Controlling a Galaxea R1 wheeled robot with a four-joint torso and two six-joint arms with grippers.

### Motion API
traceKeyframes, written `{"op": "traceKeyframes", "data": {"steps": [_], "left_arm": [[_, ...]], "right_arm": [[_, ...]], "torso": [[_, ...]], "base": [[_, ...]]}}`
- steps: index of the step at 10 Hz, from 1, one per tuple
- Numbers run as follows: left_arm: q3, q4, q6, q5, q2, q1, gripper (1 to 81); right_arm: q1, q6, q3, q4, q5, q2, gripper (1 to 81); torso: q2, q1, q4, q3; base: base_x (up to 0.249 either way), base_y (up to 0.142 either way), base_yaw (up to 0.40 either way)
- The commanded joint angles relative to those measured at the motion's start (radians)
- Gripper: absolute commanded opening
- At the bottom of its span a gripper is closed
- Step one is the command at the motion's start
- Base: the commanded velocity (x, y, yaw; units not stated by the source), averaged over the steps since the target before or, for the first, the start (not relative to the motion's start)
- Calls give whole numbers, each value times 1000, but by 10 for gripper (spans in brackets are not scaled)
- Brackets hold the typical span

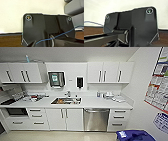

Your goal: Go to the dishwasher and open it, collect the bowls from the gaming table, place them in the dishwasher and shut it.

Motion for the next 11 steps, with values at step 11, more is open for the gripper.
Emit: {"op": "traceKeyframes", "data": {"steps": [11], "left_arm": [[5, 9, 4, 50, -17, -48, 811]], "right_arm": [[47, -4, 8, -9, -55, -14, 811]], "torso": [[0, 0, 0, 0]], "base": [[155, 0, 0]]}}
